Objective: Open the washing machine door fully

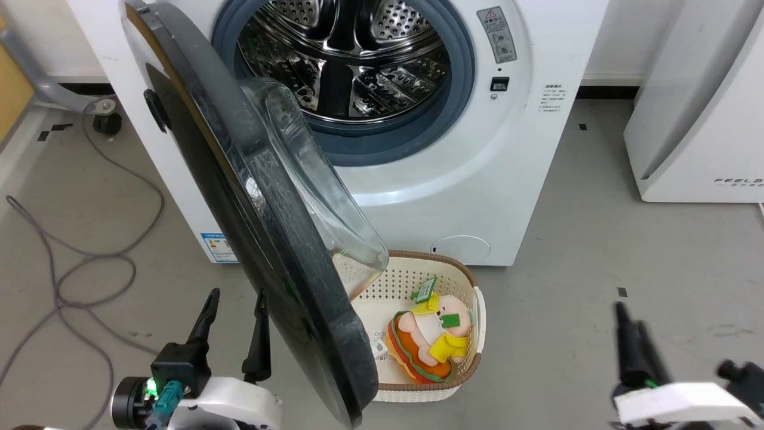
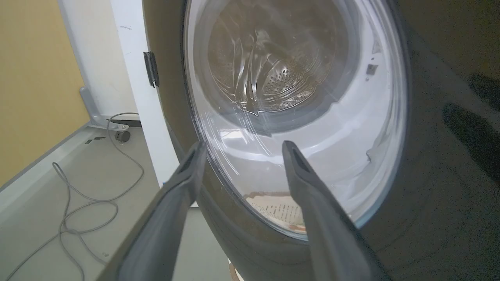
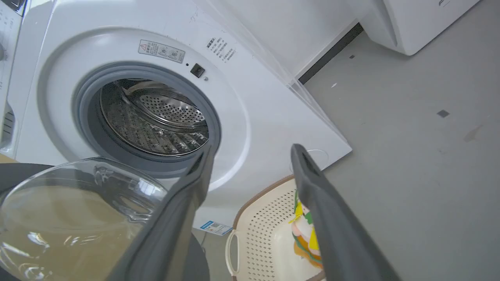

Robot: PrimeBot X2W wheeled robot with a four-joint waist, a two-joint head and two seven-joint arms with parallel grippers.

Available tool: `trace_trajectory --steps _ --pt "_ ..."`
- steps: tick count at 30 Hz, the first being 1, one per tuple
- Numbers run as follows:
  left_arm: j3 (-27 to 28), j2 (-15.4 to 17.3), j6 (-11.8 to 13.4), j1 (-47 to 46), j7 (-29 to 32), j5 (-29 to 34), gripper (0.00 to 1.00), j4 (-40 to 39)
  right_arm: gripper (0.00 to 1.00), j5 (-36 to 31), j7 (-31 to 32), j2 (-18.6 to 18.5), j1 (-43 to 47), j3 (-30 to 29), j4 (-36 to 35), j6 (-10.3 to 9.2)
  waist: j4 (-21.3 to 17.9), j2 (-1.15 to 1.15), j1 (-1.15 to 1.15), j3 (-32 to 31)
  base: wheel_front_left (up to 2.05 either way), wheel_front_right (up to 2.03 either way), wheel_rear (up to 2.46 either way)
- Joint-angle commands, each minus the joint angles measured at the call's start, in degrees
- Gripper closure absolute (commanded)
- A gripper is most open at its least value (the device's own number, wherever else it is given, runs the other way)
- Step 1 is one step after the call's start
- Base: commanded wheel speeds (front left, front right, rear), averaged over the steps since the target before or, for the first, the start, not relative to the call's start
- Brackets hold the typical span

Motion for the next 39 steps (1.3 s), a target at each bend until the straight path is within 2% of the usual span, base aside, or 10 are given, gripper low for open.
trace_trajectory --steps 1,4,8,14,21,29,30,31,39 --pt "0.30 0.12 -0.19 0.66 -0.30 0.37 0.00 0.22 0.00 -2.86 -1.44 -0.18 0.78 -1.41 0.34 -0.03 -0.11 0.00 0.00 -0.02 0.00 0.00 0.00" --pt "0.81 0.12 -0.27 0.74 -0.30 0.56 0.00 0.22 0.00 -13.99 -3.79 -0.17 1.36 -5.95 -0.26 -0.03 -0.34 0.00 0.00 0.09 0.00 0.00 0.00" --pt "1.29 0.12 -0.36 0.72 -0.30 0.77 0.00 0.26 0.00 -28.21 -4.64 0.64 1.77 -10.78 -5.14 -0.03 -0.52 0.00 0.00 0.26 0.00 0.00 0.00" --pt "1.92 0.12 -0.37 0.52 -0.30 0.90 0.00 0.29 0.00 -43.74 -4.38 1.22 3.64 -10.24 -15.04 -0.03 -0.48 0.00 0.00 0.31 0.00 0.00 0.00" --pt "2.07 0.12 -0.47 0.52 -0.31 0.87 0.00 0.28 0.00 -48.79 0.53 1.26 7.42 -5.08 -21.20 -0.03 -0.36 0.00 0.00 0.29 0.00 0.00 0.00" --pt "2.02 0.12 -0.69 0.43 -0.31 0.87 0.00 0.46 0.00 -47.58 2.98 1.27 9.28 -4.79 -20.29 -0.03 -0.36 0.00 0.00 0.65 0.00 0.00 0.00" --pt "1.98 0.12 -0.74 0.42 -0.31 0.86 0.35 0.54 0.00 -47.51 2.89 1.27 9.23 -4.83 -20.11 -0.03 -0.34 0.00 0.00 0.67 0.00 0.00 0.00" --pt "1.92 0.12 -0.90 0.40 -0.31 0.86 1.00 0.76 0.00 -47.27 2.81 1.27 9.05 -4.97 -19.61 -0.03 -0.31 0.00 0.00 0.60 0.00 0.00 0.00" --pt "1.76 0.13 -1.68 0.19 -0.31 1.13 1.00 0.26 0.00 -47.14 3.04 1.28 8.93 -5.26 -19.20 -0.03 -0.04 0.00 0.00 0.31 0.00 0.00 0.00"
